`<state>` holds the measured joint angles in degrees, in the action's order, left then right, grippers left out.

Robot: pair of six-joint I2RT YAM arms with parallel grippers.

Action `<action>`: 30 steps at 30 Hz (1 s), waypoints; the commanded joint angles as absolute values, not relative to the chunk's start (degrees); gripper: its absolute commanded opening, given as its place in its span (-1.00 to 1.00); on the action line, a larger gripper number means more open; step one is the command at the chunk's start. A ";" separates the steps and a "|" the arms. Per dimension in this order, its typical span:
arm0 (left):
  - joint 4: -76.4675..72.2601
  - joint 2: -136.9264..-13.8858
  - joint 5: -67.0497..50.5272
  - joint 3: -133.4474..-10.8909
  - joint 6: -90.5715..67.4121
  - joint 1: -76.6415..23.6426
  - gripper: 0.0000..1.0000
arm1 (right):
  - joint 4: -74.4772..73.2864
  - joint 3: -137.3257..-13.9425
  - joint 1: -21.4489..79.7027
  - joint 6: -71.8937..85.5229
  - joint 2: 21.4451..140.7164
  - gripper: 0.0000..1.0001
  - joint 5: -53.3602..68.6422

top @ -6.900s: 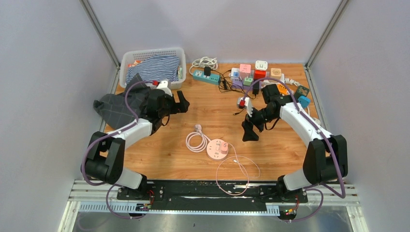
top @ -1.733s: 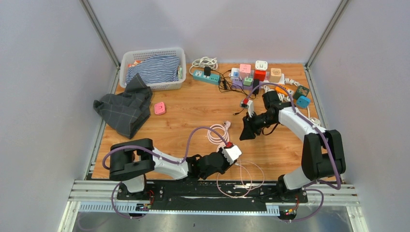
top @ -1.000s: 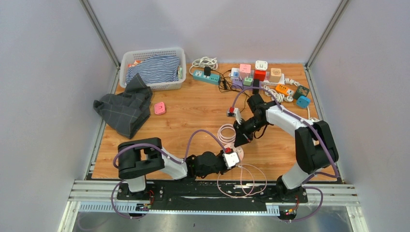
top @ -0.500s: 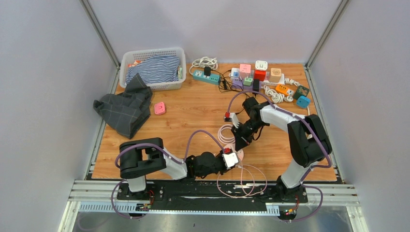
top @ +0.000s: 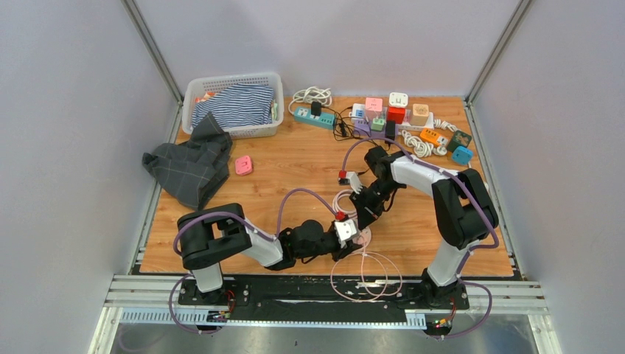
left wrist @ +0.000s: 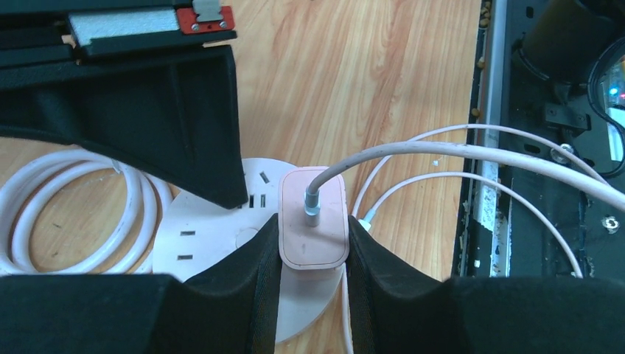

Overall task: Pull the plug off the socket
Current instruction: Remove the plug from the socket.

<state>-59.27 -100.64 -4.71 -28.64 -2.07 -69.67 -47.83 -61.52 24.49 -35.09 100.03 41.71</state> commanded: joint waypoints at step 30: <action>-45.86 -98.90 -6.55 -33.67 -13.60 -69.21 -1.00 | -46.43 -61.44 25.84 -35.62 104.41 -0.99 30.72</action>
<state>-46.89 -98.15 -1.98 -33.61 -7.16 -70.17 -49.34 -62.85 24.75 -33.80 101.21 40.42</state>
